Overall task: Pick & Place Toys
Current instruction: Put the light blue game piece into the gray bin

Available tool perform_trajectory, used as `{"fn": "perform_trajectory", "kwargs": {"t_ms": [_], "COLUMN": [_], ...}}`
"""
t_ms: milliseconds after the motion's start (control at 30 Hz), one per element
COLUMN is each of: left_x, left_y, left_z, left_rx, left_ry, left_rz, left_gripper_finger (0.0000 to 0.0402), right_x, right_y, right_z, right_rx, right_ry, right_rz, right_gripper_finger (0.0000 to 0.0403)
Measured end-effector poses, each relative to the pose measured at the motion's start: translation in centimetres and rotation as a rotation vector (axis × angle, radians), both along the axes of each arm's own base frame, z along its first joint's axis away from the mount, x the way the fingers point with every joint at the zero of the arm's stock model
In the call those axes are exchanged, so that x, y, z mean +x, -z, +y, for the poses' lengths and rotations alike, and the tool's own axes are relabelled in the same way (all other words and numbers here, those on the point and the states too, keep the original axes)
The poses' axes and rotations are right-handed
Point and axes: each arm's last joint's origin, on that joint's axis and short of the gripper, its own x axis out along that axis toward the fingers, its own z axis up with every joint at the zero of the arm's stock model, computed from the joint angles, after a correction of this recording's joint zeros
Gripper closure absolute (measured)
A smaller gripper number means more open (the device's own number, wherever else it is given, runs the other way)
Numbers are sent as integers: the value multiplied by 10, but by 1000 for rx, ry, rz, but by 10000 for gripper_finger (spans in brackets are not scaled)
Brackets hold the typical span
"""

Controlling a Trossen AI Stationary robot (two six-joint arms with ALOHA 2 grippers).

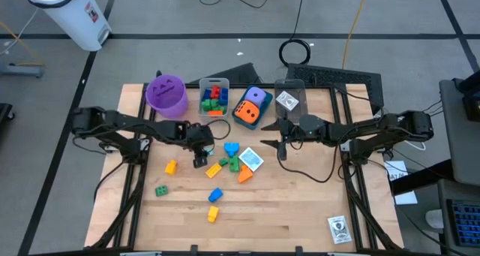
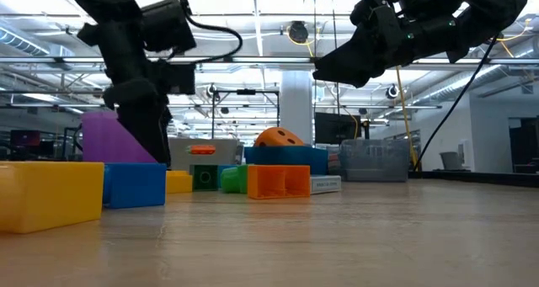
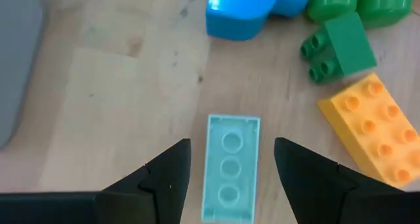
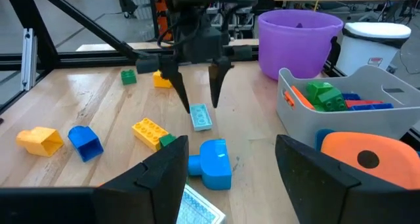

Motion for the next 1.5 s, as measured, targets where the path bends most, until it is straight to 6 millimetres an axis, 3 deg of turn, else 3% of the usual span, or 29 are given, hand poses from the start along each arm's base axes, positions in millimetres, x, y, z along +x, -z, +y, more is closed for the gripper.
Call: {"fn": "perform_trajectory", "kwargs": {"t_ms": [267,1000,1300,1400,1500], "left_x": [6,9,8,6,6], "left_y": [16,31,29,21,1], "left_z": [2,3,10,12,14], "left_rx": [-2,-16,-9,3,18], "left_ry": [1,24,5,-11,-14], "left_rz": [49,111,93,67,-2], "left_gripper_finger": [176,179,275,277,277], "right_x": [0,0,0,0,0], "right_y": [2,2,2,2,2], "right_z": [0,0,0,0,0], "right_rx": [1,-15,-15,-15,-15], "right_ry": [0,-4,-4,-4,-4], "right_rz": [17,22,21,21,21], "right_gripper_finger": [184,187,184,184,187]}}
